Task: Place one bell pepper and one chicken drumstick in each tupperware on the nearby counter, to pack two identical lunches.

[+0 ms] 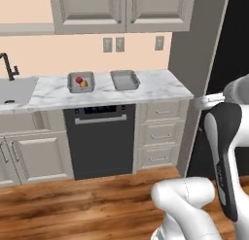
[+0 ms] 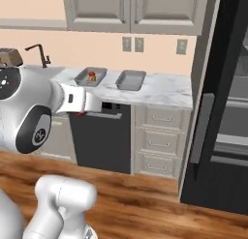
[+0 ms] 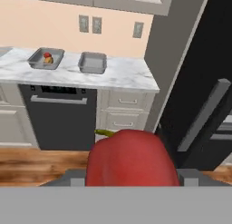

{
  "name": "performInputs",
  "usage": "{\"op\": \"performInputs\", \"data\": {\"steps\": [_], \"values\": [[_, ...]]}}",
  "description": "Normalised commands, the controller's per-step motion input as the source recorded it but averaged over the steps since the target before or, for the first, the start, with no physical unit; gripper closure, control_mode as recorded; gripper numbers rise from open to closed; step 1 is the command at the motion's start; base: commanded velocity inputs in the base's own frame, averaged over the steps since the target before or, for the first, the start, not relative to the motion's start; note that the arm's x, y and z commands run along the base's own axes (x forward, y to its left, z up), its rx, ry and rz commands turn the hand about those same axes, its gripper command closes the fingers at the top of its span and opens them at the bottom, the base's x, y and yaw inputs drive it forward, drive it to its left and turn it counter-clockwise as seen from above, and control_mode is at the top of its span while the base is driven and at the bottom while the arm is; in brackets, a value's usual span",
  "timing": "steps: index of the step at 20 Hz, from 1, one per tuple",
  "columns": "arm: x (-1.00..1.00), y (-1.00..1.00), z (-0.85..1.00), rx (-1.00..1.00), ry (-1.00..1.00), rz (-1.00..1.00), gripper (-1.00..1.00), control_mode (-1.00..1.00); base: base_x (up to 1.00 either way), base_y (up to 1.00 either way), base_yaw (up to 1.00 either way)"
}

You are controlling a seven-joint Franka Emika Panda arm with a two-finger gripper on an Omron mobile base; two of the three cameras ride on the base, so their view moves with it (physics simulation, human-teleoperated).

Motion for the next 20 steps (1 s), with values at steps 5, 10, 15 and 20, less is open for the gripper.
{"op": "performInputs", "data": {"steps": [5, 10, 15, 20], "values": [[0.0, 0.0, 0.0, 0.0, 0.0, 0.0, 1.0, 1.0, 1.0, 0.29, 0.0], [0.0, 0.0, 0.0, 0.0, 0.0, 0.0, 1.0, 1.0, 1.0, 0.01, 0.0], [0.0, 0.0, 0.0, 0.0, 0.0, 0.0, 1.0, 1.0, 0.99, 0.17, -0.01], [0.0, 0.0, 0.0, 0.0, 0.0, 0.0, 1.0, 1.0, 0.6, 0.34, -0.02]]}}
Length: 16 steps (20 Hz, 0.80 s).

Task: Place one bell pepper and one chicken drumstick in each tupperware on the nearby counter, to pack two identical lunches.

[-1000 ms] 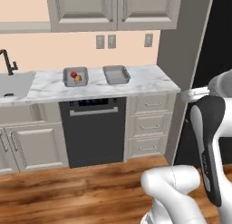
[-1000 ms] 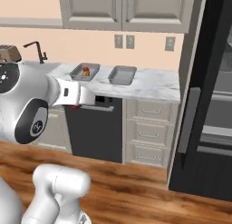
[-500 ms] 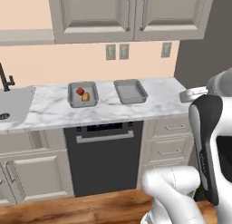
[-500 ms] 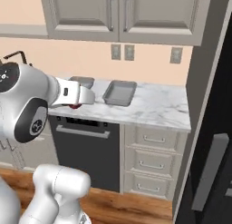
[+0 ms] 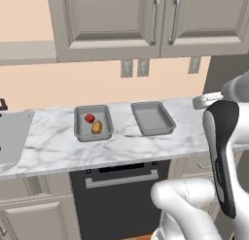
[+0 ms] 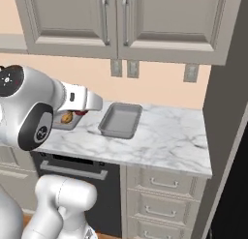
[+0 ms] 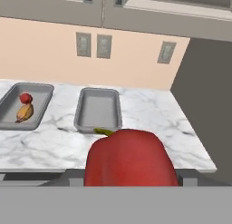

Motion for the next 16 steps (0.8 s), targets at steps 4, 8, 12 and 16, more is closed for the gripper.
{"op": "performInputs", "data": {"steps": [4, 8, 12, 16], "values": [[0.0, 0.0, 0.0, 0.0, 0.0, 0.0, 1.0, 1.0, 0.41, 0.45, 0.0], [0.0, 0.0, 0.0, 0.0, 0.0, 0.0, 1.0, 1.0, 0.63, 0.23, -0.01], [0.0, 0.0, 0.0, 0.0, 0.0, 0.0, 1.0, 1.0, 0.61, 0.01, 0.0], [0.0, 0.0, 0.0, 0.0, 0.0, 0.0, 1.0, 1.0, 0.23, 0.0, 0.0]]}}
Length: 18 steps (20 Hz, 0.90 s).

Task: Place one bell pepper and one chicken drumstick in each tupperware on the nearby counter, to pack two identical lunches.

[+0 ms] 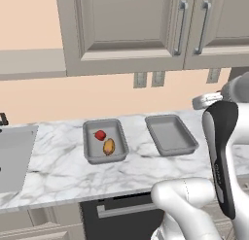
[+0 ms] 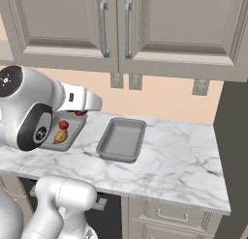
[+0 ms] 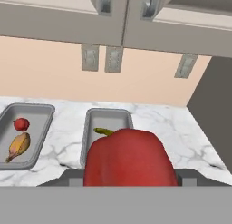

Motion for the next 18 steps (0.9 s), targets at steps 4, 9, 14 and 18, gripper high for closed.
{"op": "performInputs", "data": {"steps": [4, 9, 14, 18], "values": [[0.0, 0.0, -0.5, 0.0, 0.1, 0.0, 1.0, -1.0, 0.0, 0.0, 0.0], [0.08, 0.0, -0.7, 0.0, 0.05, 0.0, 1.0, -1.0, 0.0, 0.0, 0.0], [0.38, 0.0, -0.56, 0.0, 0.03, 0.0, 1.0, -1.0, 0.0, 0.0, 0.0], [0.49, 0.0, -0.42, 0.01, 0.0, 0.02, 1.0, -1.0, 0.0, 0.0, 0.0]]}}
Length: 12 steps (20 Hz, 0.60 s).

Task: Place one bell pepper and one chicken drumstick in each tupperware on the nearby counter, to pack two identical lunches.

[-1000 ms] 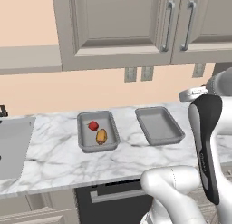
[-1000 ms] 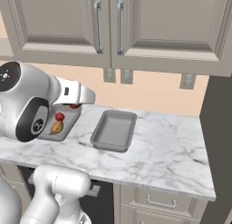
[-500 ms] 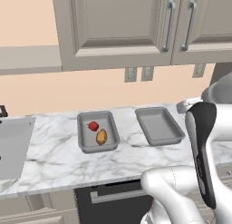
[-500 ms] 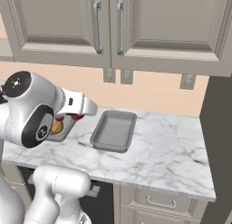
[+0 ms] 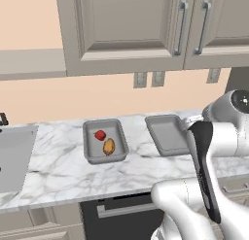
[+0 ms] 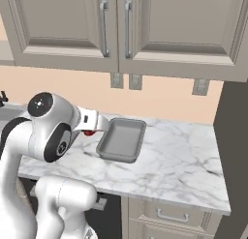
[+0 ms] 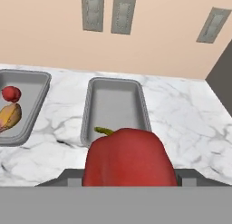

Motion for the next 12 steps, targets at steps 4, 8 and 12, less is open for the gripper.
{"op": "performInputs", "data": {"steps": [4, 8, 12], "values": [[0.45, 0.0, -0.31, 0.04, 0.03, 0.02, 1.0, -1.0, 0.0, 0.0, 0.0], [0.49, 0.0, -0.17, 0.09, 0.09, 0.01, 1.0, -1.0, 0.0, 0.0, 0.0], [0.47, 0.0, -0.21, 0.02, 0.08, 0.0, 1.0, -1.0, 0.0, 0.0, 0.0]]}}
